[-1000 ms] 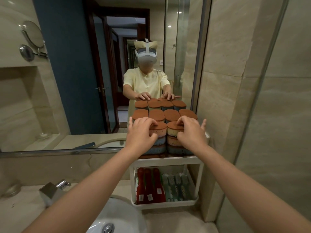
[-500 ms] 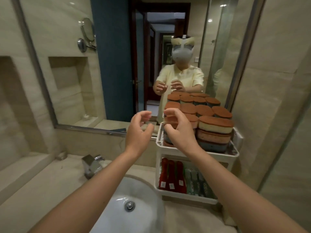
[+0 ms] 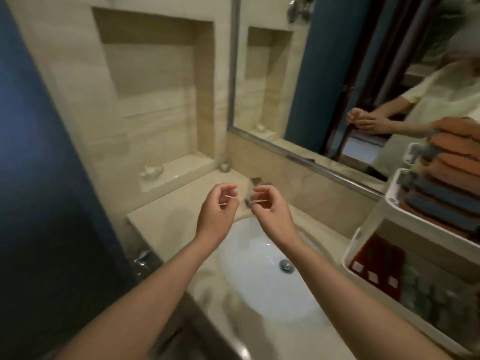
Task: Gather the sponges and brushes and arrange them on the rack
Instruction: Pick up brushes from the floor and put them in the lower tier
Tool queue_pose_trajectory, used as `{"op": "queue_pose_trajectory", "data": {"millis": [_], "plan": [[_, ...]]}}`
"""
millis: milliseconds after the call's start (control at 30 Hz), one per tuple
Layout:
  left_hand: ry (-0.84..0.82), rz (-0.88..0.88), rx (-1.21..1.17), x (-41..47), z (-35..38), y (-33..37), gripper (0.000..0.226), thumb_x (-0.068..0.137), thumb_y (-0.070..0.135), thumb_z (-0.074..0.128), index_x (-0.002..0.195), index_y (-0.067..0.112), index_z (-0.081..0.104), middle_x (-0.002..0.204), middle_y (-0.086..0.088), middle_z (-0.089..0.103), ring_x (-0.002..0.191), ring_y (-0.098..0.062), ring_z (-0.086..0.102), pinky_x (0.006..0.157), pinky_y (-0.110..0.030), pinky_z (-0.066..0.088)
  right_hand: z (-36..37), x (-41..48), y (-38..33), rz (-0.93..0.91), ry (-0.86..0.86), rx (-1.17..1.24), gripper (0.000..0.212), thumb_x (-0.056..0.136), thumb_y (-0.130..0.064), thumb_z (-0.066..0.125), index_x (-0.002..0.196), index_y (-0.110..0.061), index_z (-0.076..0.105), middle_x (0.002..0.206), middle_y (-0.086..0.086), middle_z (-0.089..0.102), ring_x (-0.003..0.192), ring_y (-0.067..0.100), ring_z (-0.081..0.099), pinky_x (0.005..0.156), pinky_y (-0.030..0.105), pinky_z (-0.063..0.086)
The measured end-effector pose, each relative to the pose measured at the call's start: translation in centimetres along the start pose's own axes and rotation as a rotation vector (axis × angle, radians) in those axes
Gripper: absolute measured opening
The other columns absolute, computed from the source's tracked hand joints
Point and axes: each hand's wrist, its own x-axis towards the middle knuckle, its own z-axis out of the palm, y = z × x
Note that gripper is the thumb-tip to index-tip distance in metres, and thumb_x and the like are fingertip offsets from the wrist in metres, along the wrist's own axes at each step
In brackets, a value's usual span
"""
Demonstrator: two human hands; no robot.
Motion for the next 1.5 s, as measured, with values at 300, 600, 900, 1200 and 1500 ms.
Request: {"op": "queue_pose_trajectory", "data": {"millis": [300, 600, 900, 1200, 1500], "plan": [[0.283, -0.216, 0.073, -5.5, -15.7, -4.9, 0.031, 0.086, 0.005, 0.055, 0.098, 0.033, 0.058, 0.100, 0.006, 0.065, 0.082, -0.001, 0.059, 0.073, -0.016, 0.047, 16.6, -3.6, 0.7, 0.044, -0.361, -0.011, 0.037, 0.081, -0.004, 0.056, 0.112, -0.023, 0.056, 0.100, -0.006, 0.062, 0.080, 0.002, 0.058, 0.072, 0.018, 0.046], [0.415, -0.331, 0.165, -12.1, -33.3, -9.3, 0.027, 0.084, -0.002, 0.058, 0.103, 0.017, 0.059, 0.094, 0.003, 0.062, 0.077, -0.005, 0.056, 0.069, -0.006, 0.044, 33.8, -11.2, 0.0, 0.070, -0.539, -0.030, 0.035, 0.081, -0.002, 0.060, 0.112, -0.018, 0.056, 0.099, -0.003, 0.062, 0.090, 0.008, 0.059, 0.078, 0.009, 0.044], [0.370, -0.527, 0.222, -19.2, -46.4, -16.8, 0.031, 0.086, 0.004, 0.058, 0.096, 0.034, 0.056, 0.096, 0.008, 0.062, 0.076, -0.001, 0.057, 0.068, -0.010, 0.046, 46.6, -19.0, 3.7, 0.207, -0.574, -0.050, 0.034, 0.082, 0.000, 0.063, 0.111, -0.016, 0.056, 0.099, -0.001, 0.061, 0.090, 0.009, 0.058, 0.079, 0.018, 0.047], [0.330, -0.744, 0.215, -24.8, -50.6, -26.1, 0.030, 0.086, 0.012, 0.057, 0.095, 0.041, 0.056, 0.100, 0.014, 0.063, 0.087, 0.001, 0.060, 0.072, -0.016, 0.048, 53.4, -23.5, 12.2, 0.429, -0.652, -0.178, 0.034, 0.083, -0.006, 0.062, 0.114, -0.020, 0.054, 0.101, -0.005, 0.060, 0.089, 0.007, 0.058, 0.082, 0.028, 0.052], [0.397, -0.906, 0.217, -31.7, -50.6, -44.0, 0.033, 0.084, 0.009, 0.060, 0.095, 0.040, 0.057, 0.100, 0.011, 0.063, 0.087, -0.004, 0.062, 0.081, -0.027, 0.051, 61.0, -26.3, 27.9, 0.505, -0.818, -0.261, 0.036, 0.082, -0.003, 0.065, 0.111, -0.020, 0.053, 0.097, -0.006, 0.057, 0.083, 0.008, 0.058, 0.077, 0.029, 0.052]]}}
